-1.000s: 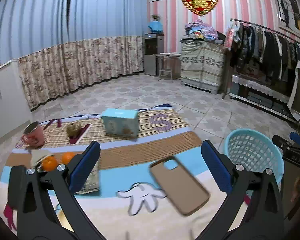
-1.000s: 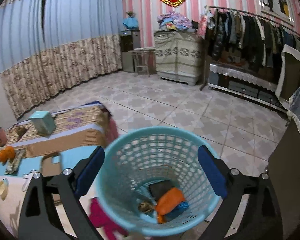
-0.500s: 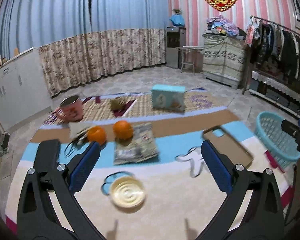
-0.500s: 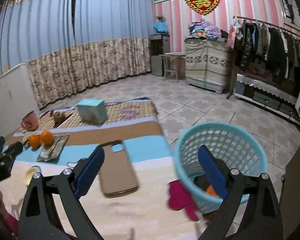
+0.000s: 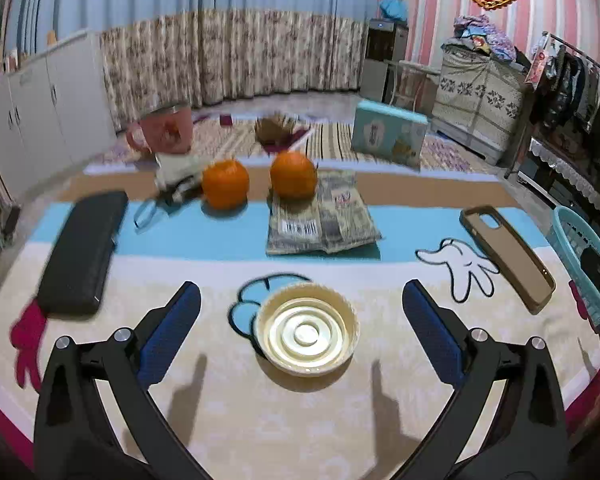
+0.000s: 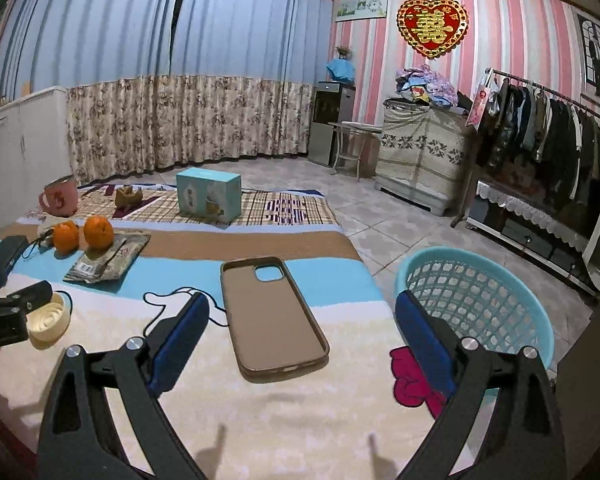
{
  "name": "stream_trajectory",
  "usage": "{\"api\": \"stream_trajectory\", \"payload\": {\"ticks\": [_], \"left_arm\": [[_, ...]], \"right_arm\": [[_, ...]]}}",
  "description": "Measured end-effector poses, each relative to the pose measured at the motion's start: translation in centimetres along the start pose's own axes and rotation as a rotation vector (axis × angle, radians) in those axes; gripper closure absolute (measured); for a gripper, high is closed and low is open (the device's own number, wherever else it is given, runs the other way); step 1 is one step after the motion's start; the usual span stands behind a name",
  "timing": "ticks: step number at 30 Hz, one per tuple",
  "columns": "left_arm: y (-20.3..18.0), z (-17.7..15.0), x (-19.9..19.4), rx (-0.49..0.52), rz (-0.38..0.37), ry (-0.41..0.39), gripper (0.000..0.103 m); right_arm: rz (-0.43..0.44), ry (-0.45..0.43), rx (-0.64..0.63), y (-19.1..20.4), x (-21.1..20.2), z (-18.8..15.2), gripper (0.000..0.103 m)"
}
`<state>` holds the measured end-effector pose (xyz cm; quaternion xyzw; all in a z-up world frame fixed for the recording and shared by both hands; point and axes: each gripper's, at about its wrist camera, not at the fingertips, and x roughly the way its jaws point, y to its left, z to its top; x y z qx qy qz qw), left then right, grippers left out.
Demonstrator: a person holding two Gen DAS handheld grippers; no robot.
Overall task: Collect trash
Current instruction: 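Move both tools back over the table toward the cream plastic lid, then grasp the cream round plastic lid with the left tool while the right tool grasps the snack wrapper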
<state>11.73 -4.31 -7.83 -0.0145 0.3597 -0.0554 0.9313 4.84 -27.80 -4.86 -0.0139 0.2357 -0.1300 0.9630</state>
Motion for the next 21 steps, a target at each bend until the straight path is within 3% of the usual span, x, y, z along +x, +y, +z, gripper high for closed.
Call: {"api": "stream_trajectory", "payload": {"ticks": [10, 14, 16, 18, 21], "left_arm": [[0.7, -1.2, 1.9, -0.061, -0.003, 0.095, 0.006], [0.9, -1.3, 2.6, -0.075, -0.038, 0.131, 0.028], [0.7, -1.3, 2.5, -0.067, -0.038, 0.133, 0.030], [0.5, -1.2, 2.5, -0.058, -0.064, 0.133, 0.042], [0.3, -0.9, 2.7, -0.049, -0.071, 0.141, 0.042]], "right_arm": [[0.011, 0.046, 0.003, 0.0, 0.9, -0.5, 0.011], [0.010, 0.065, 0.005, 0.2, 1.3, -0.6, 0.011], [0.010, 0.065, -0.002, 0.4, 1.4, -0.6, 0.011], [0.009, 0.066, -0.015, 0.7, 1.4, -0.6, 0.011], [0.013, 0.073, -0.018, 0.9, 1.4, -0.7, 0.011]]}}
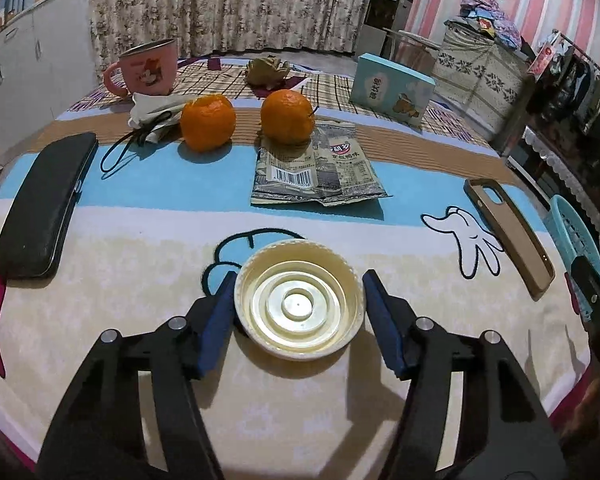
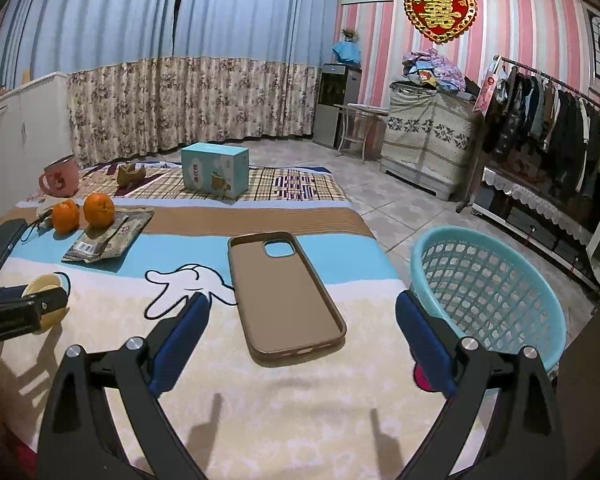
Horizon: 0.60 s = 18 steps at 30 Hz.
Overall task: Collect trash
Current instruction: 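Grasp the cream round plastic lid with the left tool while the right tool grasps the snack wrapper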
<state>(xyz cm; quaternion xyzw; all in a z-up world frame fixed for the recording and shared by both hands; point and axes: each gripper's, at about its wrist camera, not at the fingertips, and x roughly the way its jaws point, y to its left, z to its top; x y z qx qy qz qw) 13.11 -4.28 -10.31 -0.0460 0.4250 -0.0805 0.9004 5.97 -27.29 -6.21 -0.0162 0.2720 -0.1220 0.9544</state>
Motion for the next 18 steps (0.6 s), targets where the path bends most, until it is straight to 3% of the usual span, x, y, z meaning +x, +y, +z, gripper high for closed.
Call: {"api": "stream_trajectory", "payload": {"ticks": [9, 18], "left_arm": [[3.0, 3.9, -1.8, -0.014, 0.065, -0.103, 0.042], [8.4, 5.7, -0.9, -0.055, 0.172, -0.104, 0.042]], "right_arm": [[0.046, 0.035, -0.031, 2.2, 1.5, 0.9, 0.011], [0.133, 0.103, -0.121, 7.8, 4.8, 2.6, 0.011]]}}
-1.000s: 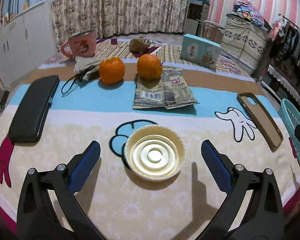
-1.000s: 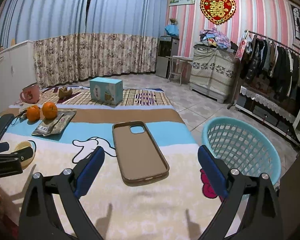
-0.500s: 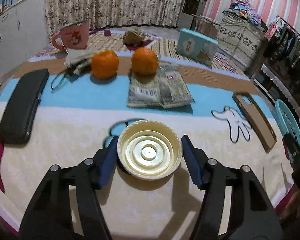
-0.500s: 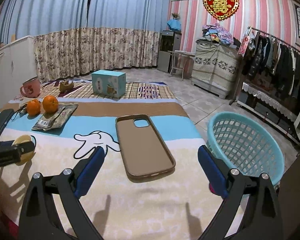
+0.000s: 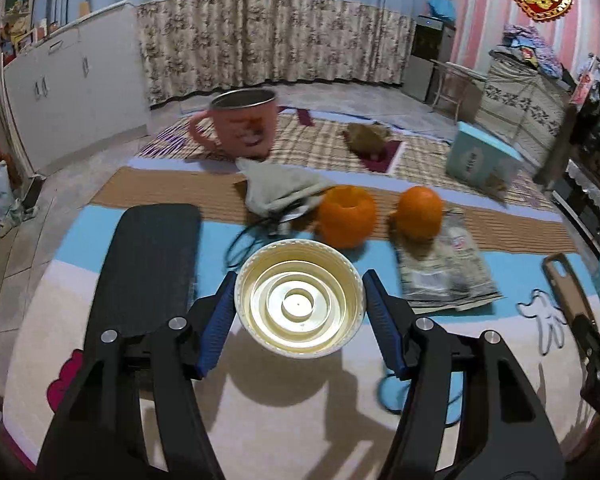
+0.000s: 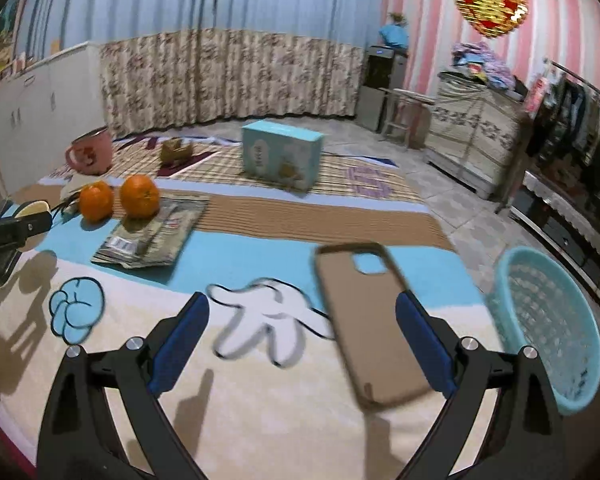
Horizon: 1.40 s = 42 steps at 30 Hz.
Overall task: Collect trash
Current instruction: 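Grasp the cream round plastic lid with the left tool while the right tool grasps the snack wrapper, then lift the cream lid and snack wrapper and carry both over the blue basket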
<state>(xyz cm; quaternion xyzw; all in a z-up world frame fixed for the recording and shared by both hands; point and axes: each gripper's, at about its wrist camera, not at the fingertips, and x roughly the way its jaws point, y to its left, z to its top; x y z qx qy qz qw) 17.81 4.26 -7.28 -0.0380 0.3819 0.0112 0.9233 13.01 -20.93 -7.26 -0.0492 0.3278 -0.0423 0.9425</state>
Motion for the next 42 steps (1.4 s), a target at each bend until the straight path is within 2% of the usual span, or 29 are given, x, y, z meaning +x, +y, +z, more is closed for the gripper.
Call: {"api": "stream_trajectory", "payload": {"ticks": [6, 9, 10, 12, 16, 19, 21, 23, 28, 36, 42], "left_arm": [[2.2, -0.1, 0.6, 0.004, 0.012, 0.012, 0.042], [3.6, -0.1, 1.1, -0.052, -0.014, 0.033, 0.042], [3.7, -0.2, 1.2, -0.066, -0.020, 0.040, 0.042], [3.9, -0.2, 1.3, -0.075, -0.021, 0.044, 0.042], [2.9, -0.4, 1.3, -0.042, -0.024, 0.040, 0.042], [2.5, -0.4, 1.2, -0.034, -0.032, 0.040, 0.042], [2.3, -0.5, 1.3, -0.029, -0.037, 0.042, 0.042], [2.0, -0.5, 1.2, -0.015, -0.034, 0.040, 0.042], [1.6, -0.6, 0.9, -0.012, -0.039, 0.032, 0.042], [1.4, -0.5, 0.6, -0.006, -0.035, 0.020, 0.042], [0.5, -0.9, -0.3, 0.018, -0.031, -0.001, 0.042]], "right_arm": [[0.079, 0.071, -0.021, 3.2, 3.2, 2.2, 0.011], [0.146, 0.135, -0.014, 4.8, 5.2, 3.0, 0.013], [0.161, 0.148, -0.013, 5.2, 5.7, 3.2, 0.015], [0.188, 0.188, -0.027, 6.4, 6.9, 3.3, 0.029], [0.241, 0.229, -0.019, 7.6, 8.2, 2.8, 0.037], [0.282, 0.227, -0.032, 8.2, 8.2, 2.9, 0.059], [0.269, 0.221, -0.051, 8.5, 8.0, 3.0, 0.073], [0.265, 0.214, -0.048, 8.1, 7.9, 3.2, 0.095], [0.273, 0.192, -0.006, 6.1, 7.2, 3.6, 0.098], [0.192, 0.096, 0.003, 2.5, 3.8, 5.1, 0.099], [0.161, 0.068, 0.029, -0.7, 2.0, 5.3, 0.099]]}}
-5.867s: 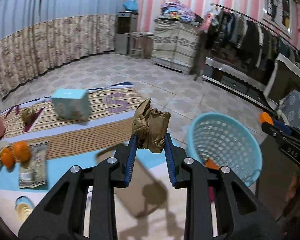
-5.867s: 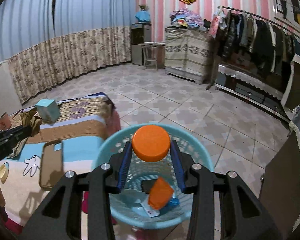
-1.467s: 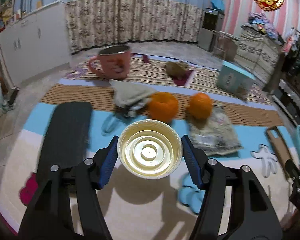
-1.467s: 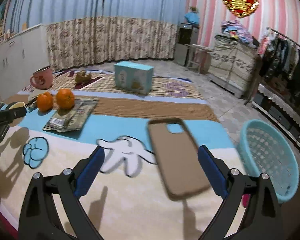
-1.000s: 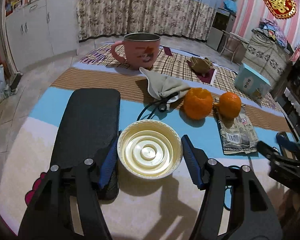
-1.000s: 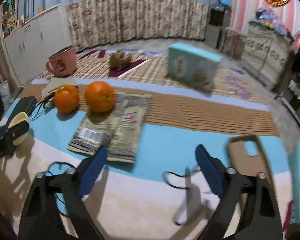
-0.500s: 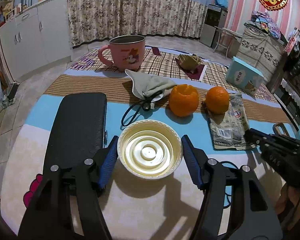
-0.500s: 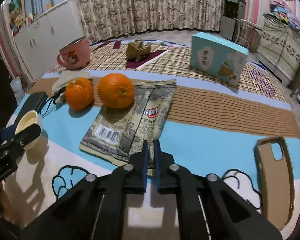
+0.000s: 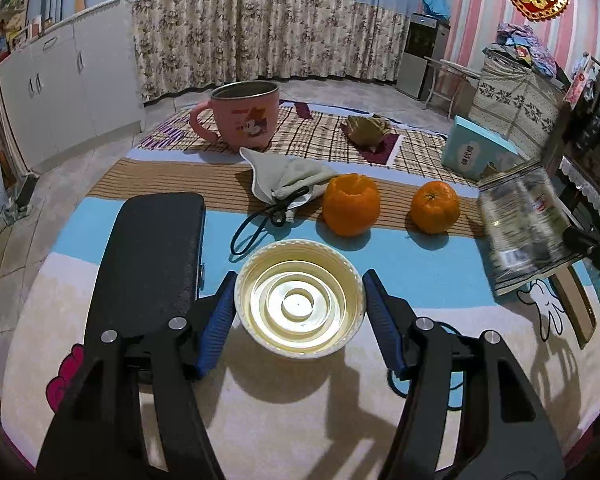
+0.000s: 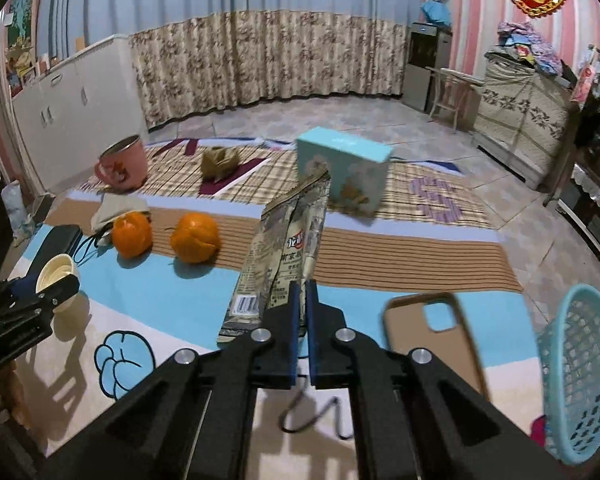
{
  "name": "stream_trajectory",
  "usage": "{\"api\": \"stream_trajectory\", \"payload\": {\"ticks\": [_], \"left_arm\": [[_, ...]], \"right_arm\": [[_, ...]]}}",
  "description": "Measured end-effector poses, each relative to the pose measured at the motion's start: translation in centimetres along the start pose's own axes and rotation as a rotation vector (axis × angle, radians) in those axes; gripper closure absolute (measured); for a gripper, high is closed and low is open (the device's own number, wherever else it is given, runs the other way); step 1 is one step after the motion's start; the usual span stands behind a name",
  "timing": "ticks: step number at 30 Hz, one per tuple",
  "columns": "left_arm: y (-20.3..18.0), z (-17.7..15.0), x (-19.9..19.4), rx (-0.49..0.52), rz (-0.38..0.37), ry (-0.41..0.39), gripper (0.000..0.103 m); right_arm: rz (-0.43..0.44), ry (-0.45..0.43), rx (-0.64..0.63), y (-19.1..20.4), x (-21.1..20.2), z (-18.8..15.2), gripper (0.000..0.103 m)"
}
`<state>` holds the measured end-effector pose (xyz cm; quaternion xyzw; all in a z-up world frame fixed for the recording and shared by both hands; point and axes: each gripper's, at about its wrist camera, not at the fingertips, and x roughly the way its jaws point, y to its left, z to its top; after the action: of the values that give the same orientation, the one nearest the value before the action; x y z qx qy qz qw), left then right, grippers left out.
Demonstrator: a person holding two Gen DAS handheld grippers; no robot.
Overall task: Collect trash
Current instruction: 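Lift the cream lid and snack wrapper and carry both over the blue basket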
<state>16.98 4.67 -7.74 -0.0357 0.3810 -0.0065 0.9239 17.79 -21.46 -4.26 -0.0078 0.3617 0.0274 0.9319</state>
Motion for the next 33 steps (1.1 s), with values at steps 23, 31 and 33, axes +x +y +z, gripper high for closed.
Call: {"api": "stream_trajectory", "payload": {"ticks": [23, 31, 33], "left_arm": [[-10.3, 2.9, -7.2, 0.070, -0.097, -0.150, 0.042], [-16.5, 3.6, -7.6, 0.125, -0.181, -0.152, 0.042], [-18.0, 3.6, -7.6, 0.144, -0.196, -0.152, 0.042]], "right_arm": [[-0.149, -0.135, 0.133, -14.8, -11.7, -3.2, 0.099], [-0.215, -0.145, 0.225, -21.0, -13.1, -4.9, 0.099], [-0.227, -0.145, 0.241, -22.1, -13.2, -5.3, 0.099]]}}
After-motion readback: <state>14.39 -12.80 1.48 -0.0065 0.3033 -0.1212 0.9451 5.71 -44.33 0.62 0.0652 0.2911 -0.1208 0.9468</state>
